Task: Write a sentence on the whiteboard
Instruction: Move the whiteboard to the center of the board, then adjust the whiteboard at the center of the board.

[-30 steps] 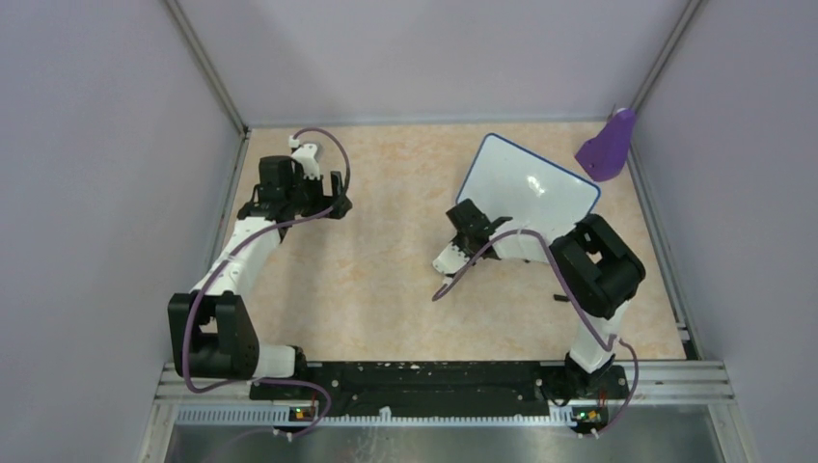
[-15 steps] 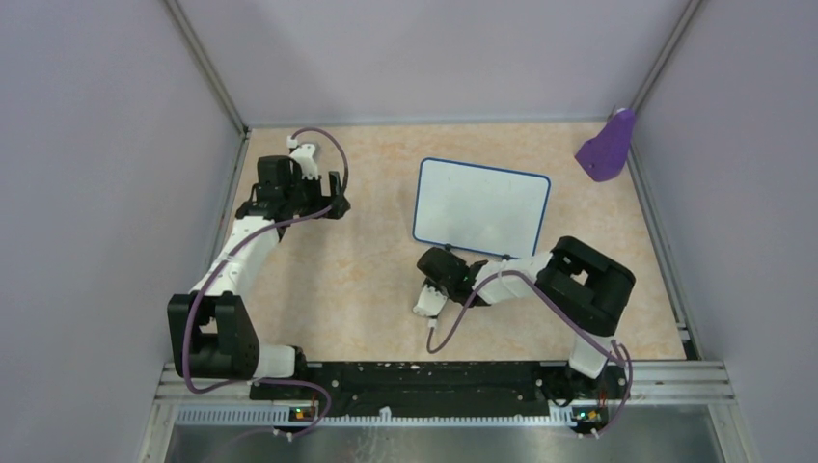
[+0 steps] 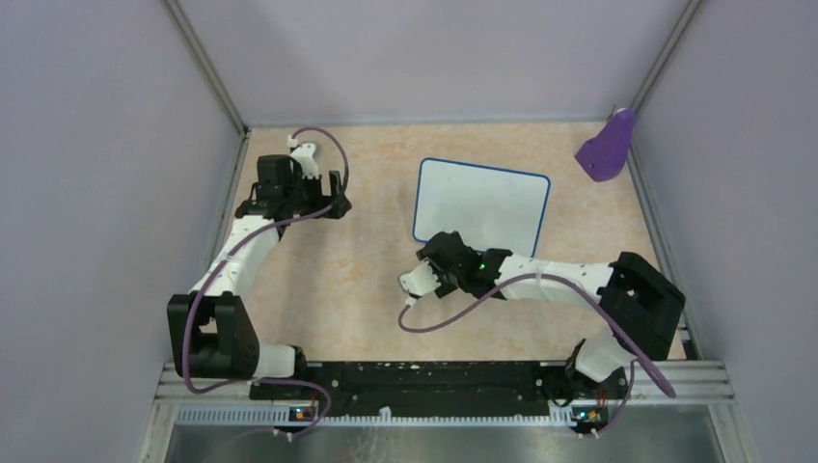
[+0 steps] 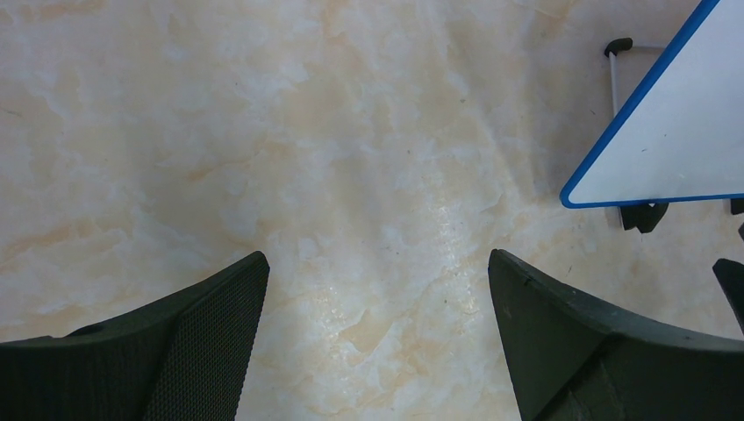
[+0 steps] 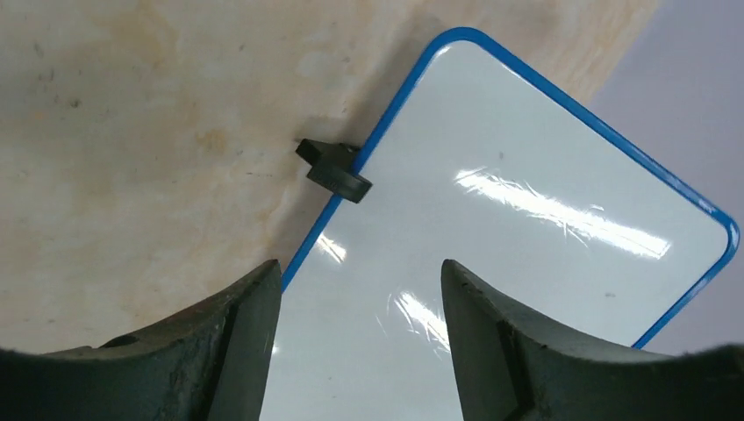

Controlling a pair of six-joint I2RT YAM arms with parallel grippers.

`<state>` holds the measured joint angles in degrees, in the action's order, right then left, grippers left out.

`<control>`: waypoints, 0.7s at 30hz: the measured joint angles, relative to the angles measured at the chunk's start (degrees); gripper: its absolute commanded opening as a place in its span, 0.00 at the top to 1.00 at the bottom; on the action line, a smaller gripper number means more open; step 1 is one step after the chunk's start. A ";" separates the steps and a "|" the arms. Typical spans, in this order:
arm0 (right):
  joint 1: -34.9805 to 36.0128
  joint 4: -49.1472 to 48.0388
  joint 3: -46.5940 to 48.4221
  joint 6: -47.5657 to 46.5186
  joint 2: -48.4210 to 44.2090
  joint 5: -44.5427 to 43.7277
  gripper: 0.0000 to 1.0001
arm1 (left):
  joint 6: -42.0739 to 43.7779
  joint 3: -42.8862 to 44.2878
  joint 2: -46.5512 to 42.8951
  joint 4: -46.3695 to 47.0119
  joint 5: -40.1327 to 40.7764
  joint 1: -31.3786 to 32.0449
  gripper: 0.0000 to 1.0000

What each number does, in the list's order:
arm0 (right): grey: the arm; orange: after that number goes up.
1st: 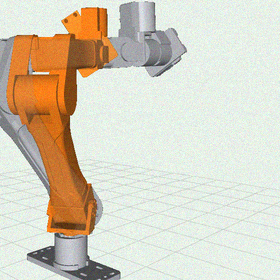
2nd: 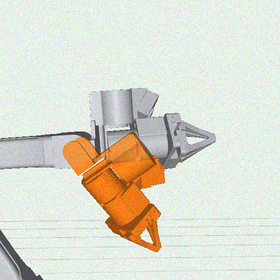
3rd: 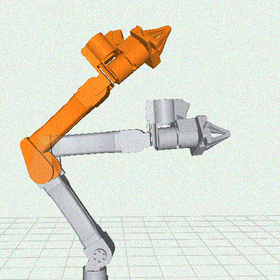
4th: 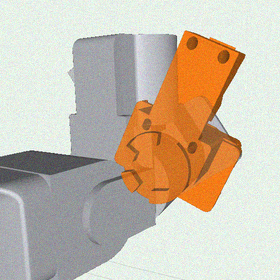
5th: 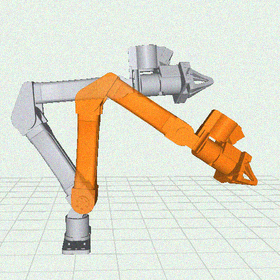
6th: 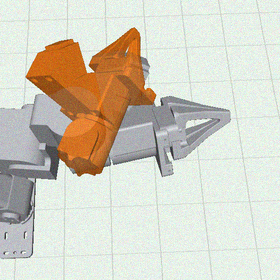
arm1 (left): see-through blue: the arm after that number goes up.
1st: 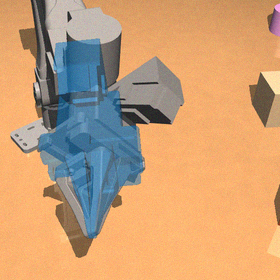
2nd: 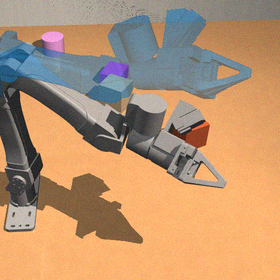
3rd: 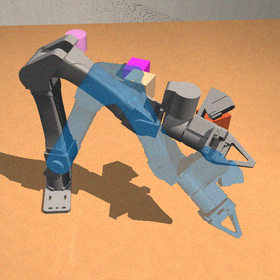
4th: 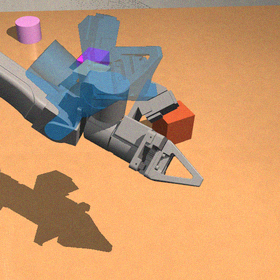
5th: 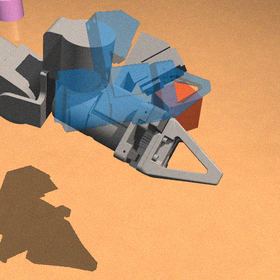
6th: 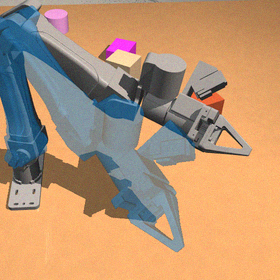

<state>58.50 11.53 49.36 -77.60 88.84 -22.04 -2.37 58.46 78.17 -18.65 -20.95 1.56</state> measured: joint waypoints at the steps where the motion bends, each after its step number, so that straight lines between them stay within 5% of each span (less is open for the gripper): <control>1: -0.09 3.56 2.54 5.81 -0.48 1.49 0.36 | -0.07 0.13 0.00 -0.28 0.02 0.00 0.01; 6: -3.10 13.07 11.54 34.73 -5.68 9.77 0.47 | -0.79 0.85 -0.13 -1.51 1.03 0.00 0.01; 10: -10.78 16.63 10.54 53.77 -13.35 14.64 0.49 | -1.60 1.03 -0.46 -2.05 1.53 0.00 0.01; 14: -16.52 18.53 5.84 69.00 -17.51 15.69 0.64 | -2.49 1.49 -0.55 -2.38 1.81 0.00 0.01; 21: -20.61 19.85 -1.75 85.96 -17.84 16.39 0.58 | -3.76 1.57 -0.55 -2.47 2.19 0.00 0.01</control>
<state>37.89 31.38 47.62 8.36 71.00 -5.65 -6.13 60.03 77.62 -21.12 -18.76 1.56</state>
